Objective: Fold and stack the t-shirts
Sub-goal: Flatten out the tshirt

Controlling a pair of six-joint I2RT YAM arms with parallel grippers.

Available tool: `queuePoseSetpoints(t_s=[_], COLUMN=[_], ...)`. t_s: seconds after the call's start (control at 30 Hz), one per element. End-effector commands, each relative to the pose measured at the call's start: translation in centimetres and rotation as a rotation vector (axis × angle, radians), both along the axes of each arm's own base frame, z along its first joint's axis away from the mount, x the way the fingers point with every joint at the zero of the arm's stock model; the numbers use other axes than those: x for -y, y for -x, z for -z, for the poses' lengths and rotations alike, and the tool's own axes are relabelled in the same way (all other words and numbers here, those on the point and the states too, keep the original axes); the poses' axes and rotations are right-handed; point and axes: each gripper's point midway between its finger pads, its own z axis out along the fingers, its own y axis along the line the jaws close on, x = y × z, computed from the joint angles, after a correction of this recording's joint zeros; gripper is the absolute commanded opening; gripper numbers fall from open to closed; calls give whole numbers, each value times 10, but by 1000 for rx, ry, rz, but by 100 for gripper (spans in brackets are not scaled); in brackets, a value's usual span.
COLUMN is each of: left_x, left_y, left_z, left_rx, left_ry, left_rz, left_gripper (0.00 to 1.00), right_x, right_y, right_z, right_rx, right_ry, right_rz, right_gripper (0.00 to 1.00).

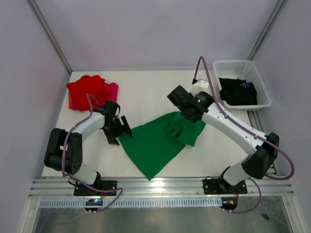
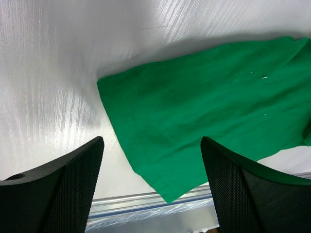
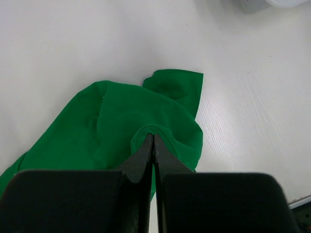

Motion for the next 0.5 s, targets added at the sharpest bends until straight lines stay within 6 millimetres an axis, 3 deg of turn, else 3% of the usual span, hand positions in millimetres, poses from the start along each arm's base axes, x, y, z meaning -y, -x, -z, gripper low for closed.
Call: queuePoseSetpoints(t_s=[0.0, 0.27, 0.47], left_x=[5, 36, 50], left_y=[-9, 9, 34], left_z=[-8, -7, -5], left_rx=[11, -43, -89], left_ry=[9, -12, -31], left_rz=[-15, 103, 165], left_gripper=[83, 83, 82], right_x=[17, 41, 54], right_y=[2, -1, -19], right_z=[-16, 25, 82], right_rx=[62, 26, -57], right_ry=[10, 51, 122], right_rz=[62, 160, 233], right_gripper=[3, 3, 3])
